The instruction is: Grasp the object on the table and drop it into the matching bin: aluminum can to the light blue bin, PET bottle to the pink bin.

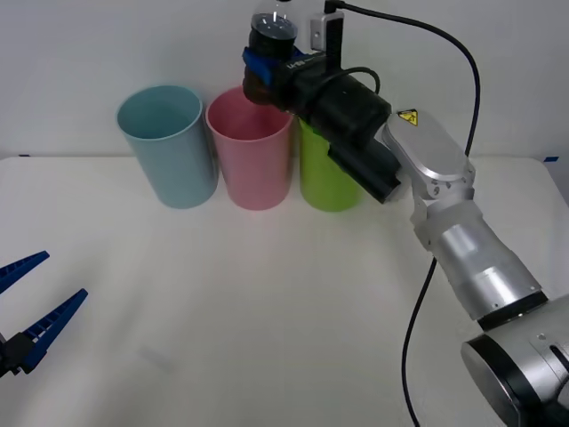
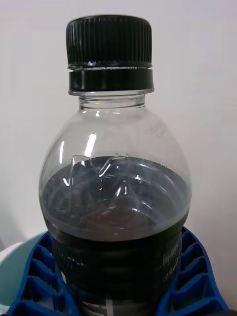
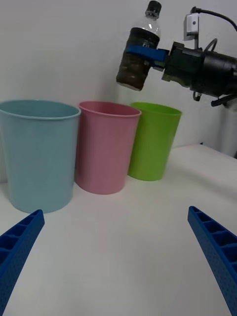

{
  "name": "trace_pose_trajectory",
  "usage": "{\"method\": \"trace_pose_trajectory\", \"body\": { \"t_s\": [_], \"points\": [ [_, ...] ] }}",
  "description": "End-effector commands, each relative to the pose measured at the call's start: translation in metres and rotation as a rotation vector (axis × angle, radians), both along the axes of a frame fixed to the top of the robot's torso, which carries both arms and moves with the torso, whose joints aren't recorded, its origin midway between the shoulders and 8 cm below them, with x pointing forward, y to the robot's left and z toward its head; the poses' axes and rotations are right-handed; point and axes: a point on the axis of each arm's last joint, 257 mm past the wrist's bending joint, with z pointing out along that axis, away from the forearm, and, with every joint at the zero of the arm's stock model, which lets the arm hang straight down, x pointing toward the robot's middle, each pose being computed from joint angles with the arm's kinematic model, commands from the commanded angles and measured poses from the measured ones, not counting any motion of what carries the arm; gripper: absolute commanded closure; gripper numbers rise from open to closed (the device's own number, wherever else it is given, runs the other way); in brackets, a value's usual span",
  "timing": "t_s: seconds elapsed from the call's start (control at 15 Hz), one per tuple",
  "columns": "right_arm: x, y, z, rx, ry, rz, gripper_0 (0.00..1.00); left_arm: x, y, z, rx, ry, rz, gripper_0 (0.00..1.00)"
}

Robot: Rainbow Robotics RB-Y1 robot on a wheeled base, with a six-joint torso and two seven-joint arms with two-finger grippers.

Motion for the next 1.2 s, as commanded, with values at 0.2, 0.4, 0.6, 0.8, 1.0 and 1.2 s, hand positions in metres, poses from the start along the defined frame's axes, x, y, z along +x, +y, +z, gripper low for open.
{"method": "trace_pose_trajectory", "body": {
  "t_s": [0.2,0.4,0.6,0.8,1.0,1.2],
  "points": [
    [0.016,0.027,-0.005,-0.014,0.036,-0.025,1.0,0.0,0.0,0.0,0.0,0.0,0.0,0.0],
    [0.018,0.033,-0.009,-0.037,0.03,-0.058,1.0,0.0,0.0,0.0,0.0,0.0,0.0,0.0],
    [0.017,0.035,-0.01,-0.046,0.025,-0.058,1.0,0.0,0.0,0.0,0.0,0.0,0.0,0.0],
    [0.017,0.035,-0.01,-0.051,0.022,-0.058,0.89,0.0,0.0,0.0,0.0,0.0,0.0,0.0],
    [0.017,0.036,-0.01,-0.057,0.016,-0.057,0.0,0.0,0.0,0.0,0.0,0.0,0.0,0.0],
    [0.017,0.035,-0.011,-0.058,0.016,-0.059,0.0,0.0,0.0,0.0,0.0,0.0,0.0,0.0]
  ]
}}
